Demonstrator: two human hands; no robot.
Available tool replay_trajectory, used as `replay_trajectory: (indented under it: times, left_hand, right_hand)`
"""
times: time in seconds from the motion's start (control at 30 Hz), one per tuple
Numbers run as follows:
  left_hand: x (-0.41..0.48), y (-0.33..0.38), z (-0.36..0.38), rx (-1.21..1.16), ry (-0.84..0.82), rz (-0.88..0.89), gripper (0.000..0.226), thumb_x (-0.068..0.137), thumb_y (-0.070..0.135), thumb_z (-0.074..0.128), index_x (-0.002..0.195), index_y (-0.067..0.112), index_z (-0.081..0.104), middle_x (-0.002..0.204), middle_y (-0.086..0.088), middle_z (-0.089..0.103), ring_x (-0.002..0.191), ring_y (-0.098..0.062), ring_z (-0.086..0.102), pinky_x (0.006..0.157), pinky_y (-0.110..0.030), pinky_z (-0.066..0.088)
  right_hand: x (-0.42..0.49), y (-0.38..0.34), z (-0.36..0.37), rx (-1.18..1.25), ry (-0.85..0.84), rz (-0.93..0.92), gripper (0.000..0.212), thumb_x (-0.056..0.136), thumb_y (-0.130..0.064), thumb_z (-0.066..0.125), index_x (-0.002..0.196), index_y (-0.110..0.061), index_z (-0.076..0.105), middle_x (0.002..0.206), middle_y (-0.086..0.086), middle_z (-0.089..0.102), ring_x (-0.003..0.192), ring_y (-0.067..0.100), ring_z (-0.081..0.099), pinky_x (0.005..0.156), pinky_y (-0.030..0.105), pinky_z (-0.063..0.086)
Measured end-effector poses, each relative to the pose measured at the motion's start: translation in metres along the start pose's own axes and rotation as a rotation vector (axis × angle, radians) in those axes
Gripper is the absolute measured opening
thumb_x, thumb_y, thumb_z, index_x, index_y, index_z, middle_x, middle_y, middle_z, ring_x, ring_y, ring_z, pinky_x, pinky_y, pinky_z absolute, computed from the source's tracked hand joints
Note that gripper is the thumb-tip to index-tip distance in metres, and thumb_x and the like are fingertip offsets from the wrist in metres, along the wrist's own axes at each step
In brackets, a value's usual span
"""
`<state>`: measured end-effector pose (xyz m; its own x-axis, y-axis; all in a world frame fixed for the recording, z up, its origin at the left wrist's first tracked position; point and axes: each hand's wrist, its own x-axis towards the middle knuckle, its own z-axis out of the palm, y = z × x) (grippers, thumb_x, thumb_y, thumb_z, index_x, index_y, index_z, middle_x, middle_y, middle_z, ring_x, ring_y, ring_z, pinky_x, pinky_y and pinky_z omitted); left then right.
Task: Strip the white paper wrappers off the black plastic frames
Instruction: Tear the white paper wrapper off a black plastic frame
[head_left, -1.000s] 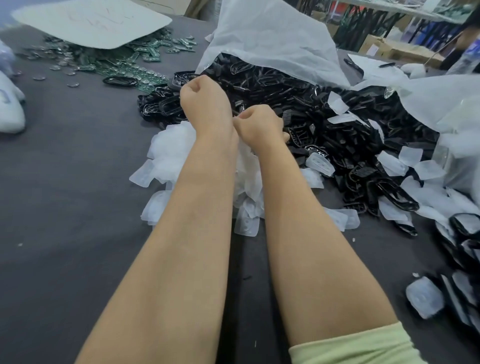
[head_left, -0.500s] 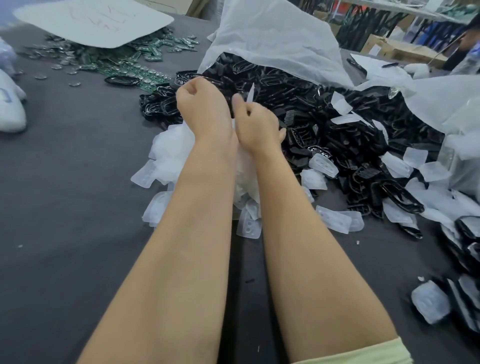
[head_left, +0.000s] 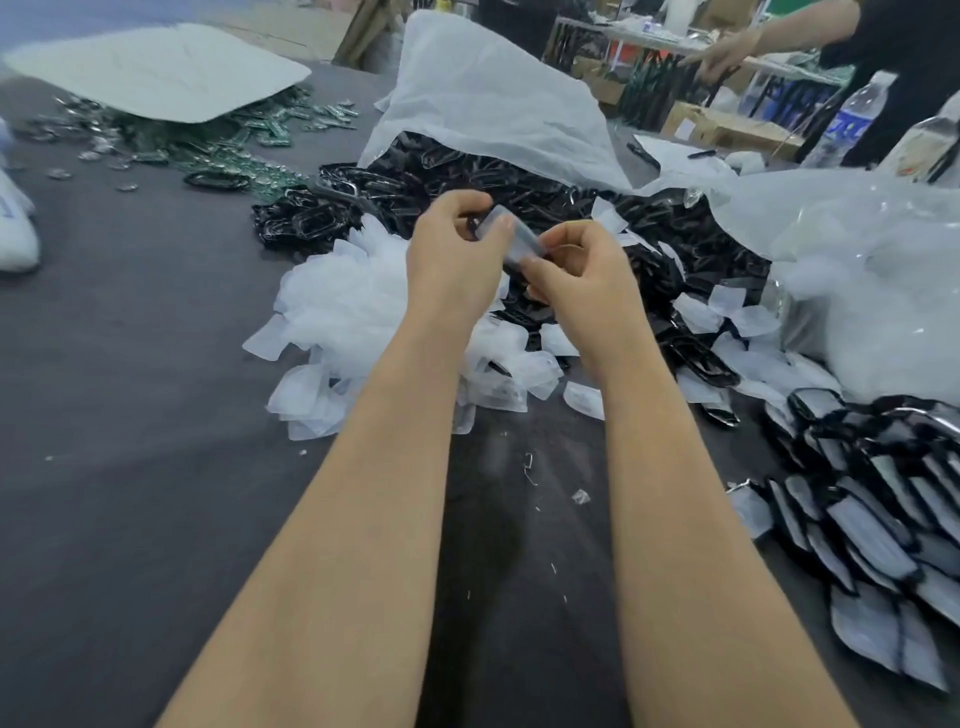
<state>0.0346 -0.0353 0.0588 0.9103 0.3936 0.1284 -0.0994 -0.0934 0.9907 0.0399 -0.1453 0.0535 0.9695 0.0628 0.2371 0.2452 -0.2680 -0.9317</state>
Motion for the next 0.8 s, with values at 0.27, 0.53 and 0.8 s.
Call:
replay_trajectory:
  times: [0.27, 0.53, 0.8]
  left_hand:
    - [-0.059, -0.037, 0.013, 0.091, -0.073, -0.008, 0.012, 0.091, 0.016, 0.061, 0.080, 0.020, 0.055, 0.095, -0.015, 0.068, 0.091, -0.032, 0.067, 0.085, -0.048, 0.055]
    - [-0.070, -0.057, 0.010, -0.206, -0.177, -0.229, 0.013, 0.095, 0.017, 0.058, 0.095, 0.005, 0.063, 0.101, -0.016, 0.066, 0.088, -0.018, 0.066, 0.063, -0.020, 0.056]
    - [-0.072, -0.054, 0.009, -0.195, -0.087, -0.216, 0.021, 0.101, 0.010, 0.039, 0.092, 0.007, 0.057, 0.086, -0.009, 0.069, 0.069, -0.015, 0.067, 0.061, -0.024, 0.058]
  right_hand:
    - [-0.058, 0.027, -0.024, 0.112, 0.023, 0.211, 0.014, 0.089, -0.008, 0.063, 0.089, -0.020, 0.056, 0.083, 0.004, 0.065, 0.070, 0.013, 0.062, 0.062, 0.022, 0.053]
    - [-0.068, 0.050, -0.021, -0.406, 0.205, -0.069, 0.009, 0.087, -0.017, 0.066, 0.092, -0.013, 0.072, 0.092, 0.004, 0.060, 0.072, 0.007, 0.052, 0.068, 0.009, 0.033]
    - [-0.067, 0.053, -0.018, -0.383, 0.367, -0.079, 0.013, 0.093, -0.015, 0.058, 0.094, -0.010, 0.069, 0.092, 0.006, 0.064, 0.081, 0.013, 0.053, 0.070, 0.017, 0.033]
